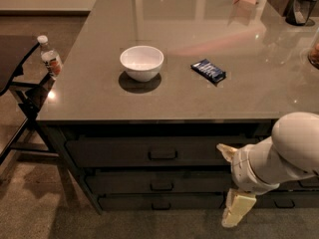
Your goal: Open middle drawer
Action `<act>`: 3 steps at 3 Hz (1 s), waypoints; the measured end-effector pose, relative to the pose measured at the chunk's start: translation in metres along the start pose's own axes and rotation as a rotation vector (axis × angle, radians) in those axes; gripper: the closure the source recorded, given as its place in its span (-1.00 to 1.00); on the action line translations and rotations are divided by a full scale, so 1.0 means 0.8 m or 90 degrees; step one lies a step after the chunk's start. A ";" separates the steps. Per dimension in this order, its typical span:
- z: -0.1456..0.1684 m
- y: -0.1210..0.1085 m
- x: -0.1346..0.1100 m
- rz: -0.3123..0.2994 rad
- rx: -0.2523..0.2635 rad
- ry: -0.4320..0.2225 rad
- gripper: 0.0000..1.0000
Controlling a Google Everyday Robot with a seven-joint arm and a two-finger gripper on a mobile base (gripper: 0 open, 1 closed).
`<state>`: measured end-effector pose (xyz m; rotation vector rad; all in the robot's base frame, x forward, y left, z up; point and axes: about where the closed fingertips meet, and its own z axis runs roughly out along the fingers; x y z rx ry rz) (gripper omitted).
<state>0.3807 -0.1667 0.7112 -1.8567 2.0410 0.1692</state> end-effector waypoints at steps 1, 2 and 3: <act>-0.001 0.001 0.000 0.000 -0.001 0.000 -1.00; 0.008 0.003 0.000 0.008 -0.013 -0.015 -1.00; 0.052 0.013 0.006 0.017 -0.026 -0.041 -1.00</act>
Offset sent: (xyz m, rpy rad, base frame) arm -0.0005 0.0039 -0.0176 0.0702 0.0490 -0.0052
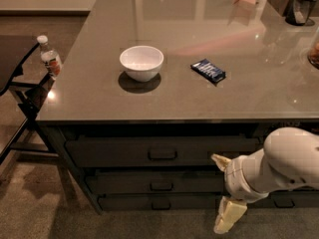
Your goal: Open middle drawer
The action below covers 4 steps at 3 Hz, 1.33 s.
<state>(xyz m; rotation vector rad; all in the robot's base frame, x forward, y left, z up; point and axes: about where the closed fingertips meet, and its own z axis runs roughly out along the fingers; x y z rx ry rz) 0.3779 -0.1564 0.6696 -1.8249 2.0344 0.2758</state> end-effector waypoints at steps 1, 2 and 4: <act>0.055 0.007 0.015 0.012 0.008 -0.030 -1.00; 0.100 0.011 0.030 0.018 0.044 -0.060 -1.00; 0.133 -0.016 0.037 0.016 0.110 -0.069 -1.00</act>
Offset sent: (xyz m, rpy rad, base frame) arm 0.0087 0.0130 -0.1288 0.1460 -0.1514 -0.0932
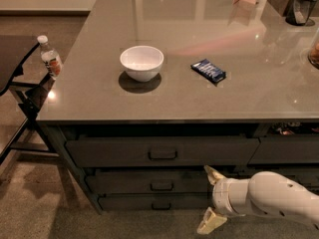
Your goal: Open middle drawer
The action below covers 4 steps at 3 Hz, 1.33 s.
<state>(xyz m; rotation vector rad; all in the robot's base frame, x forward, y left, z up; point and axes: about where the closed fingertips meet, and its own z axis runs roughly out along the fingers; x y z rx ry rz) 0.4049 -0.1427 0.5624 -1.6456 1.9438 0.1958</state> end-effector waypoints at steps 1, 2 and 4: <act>0.000 0.000 0.000 0.000 0.000 0.000 -1.00; 0.012 -0.009 0.010 -0.007 0.011 -0.011 -1.00; 0.055 -0.039 0.038 -0.065 0.032 -0.029 -1.00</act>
Offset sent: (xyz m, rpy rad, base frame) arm 0.0245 -0.0111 -0.0251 0.0283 -0.0589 0.0057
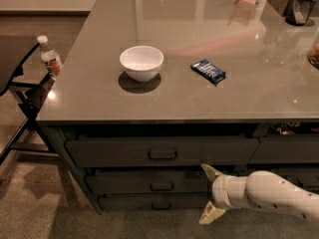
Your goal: Open middle drawer
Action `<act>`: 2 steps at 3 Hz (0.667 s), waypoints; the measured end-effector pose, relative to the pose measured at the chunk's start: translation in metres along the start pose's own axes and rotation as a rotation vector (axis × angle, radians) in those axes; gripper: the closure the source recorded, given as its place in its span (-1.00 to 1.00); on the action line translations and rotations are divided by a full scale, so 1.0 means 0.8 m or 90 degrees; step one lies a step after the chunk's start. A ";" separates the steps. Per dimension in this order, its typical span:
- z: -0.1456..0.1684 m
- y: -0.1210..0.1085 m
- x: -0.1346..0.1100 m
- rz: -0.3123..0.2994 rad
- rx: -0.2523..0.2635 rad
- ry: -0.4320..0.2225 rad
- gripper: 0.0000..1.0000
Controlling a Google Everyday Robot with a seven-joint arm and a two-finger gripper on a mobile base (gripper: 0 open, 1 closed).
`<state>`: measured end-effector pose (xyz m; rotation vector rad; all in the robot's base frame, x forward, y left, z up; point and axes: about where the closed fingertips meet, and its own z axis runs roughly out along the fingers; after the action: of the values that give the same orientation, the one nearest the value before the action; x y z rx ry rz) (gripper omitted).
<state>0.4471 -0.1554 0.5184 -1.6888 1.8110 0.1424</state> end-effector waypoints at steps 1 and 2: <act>-0.001 0.002 0.000 0.000 0.000 0.000 -1.00; 0.019 0.007 0.021 -0.051 -0.031 0.014 -1.00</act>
Offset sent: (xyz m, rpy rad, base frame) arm 0.0075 -0.0208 -0.0602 -0.1465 0.0128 0.2151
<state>0.4486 -0.1613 0.4959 -1.8007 1.7661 0.1343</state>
